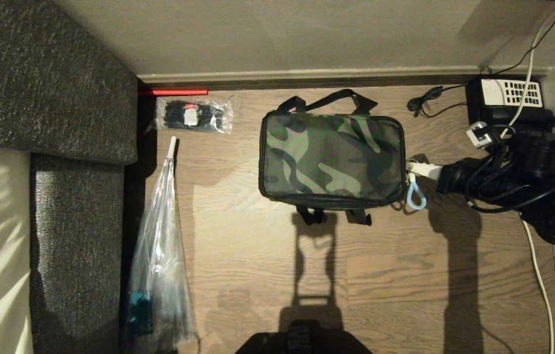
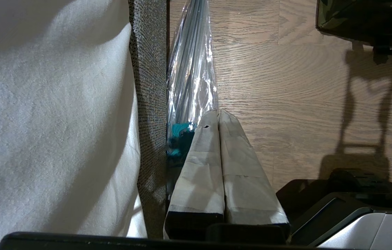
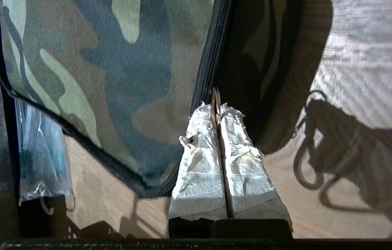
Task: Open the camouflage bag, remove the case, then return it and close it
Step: Open the top of the storage box
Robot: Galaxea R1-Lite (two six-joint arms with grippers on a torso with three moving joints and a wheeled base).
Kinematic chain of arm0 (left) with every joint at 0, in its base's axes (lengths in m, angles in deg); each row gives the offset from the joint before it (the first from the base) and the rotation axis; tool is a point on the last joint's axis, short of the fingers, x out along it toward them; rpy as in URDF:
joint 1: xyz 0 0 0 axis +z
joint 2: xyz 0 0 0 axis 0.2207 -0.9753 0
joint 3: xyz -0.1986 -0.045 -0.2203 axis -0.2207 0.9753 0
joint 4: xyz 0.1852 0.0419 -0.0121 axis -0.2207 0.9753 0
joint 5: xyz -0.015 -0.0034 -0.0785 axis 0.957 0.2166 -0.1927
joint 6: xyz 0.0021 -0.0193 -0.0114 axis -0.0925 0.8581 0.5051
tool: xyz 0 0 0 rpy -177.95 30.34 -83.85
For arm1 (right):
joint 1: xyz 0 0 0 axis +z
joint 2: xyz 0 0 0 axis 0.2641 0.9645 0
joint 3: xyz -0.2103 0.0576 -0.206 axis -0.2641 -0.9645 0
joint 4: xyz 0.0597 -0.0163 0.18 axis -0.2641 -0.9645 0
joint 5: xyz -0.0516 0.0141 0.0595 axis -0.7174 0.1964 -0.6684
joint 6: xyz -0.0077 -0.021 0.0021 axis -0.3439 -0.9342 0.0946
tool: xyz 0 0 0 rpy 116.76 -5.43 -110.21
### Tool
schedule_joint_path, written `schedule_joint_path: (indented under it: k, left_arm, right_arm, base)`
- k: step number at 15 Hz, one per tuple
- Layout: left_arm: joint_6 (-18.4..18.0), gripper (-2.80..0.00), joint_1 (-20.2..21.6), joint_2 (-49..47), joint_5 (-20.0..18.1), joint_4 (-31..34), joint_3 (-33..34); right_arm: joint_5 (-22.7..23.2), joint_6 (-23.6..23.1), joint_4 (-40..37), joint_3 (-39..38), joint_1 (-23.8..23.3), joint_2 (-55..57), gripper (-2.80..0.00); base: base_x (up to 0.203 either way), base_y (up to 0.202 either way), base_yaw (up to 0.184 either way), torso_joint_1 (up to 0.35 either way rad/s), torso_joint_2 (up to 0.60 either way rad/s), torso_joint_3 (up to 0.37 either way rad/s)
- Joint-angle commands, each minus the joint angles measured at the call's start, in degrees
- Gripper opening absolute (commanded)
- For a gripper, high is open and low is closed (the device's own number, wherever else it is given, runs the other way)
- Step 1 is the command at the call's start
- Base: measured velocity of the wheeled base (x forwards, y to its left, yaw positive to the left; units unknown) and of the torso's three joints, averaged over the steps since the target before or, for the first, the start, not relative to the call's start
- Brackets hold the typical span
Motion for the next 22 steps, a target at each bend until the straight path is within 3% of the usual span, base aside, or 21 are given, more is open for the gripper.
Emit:
schedule_joint_path:
  k: [1,9,14,22]
  left_arm:
    - [-0.04,-2.8,0.01,0.0,0.0,0.01,0.01]
    - [-0.04,-2.8,0.01,0.0,0.0,0.01,0.01]
    - [-0.04,-2.8,0.01,0.0,0.0,0.01,0.01]
    - [-0.04,-2.8,0.01,0.0,0.0,0.01,0.01]
  right_arm:
    - [0.21,0.11,-1.08,1.83,0.12,0.66,-2.8]
    - [0.13,0.81,-5.98,7.25,0.0,1.43,-2.8]
    - [0.04,3.51,-6.18,10.8,-0.23,1.6,-2.8]
    - [-0.24,3.54,-6.11,15.83,-0.14,3.95,-2.8]
  base:
    - [0.0,0.0,0.0,0.0,0.0,0.0]
    - [0.0,0.0,0.0,0.0,0.0,0.0]
    - [0.0,0.0,0.0,0.0,0.0,0.0]
    - [0.0,0.0,0.0,0.0,0.0,0.0]
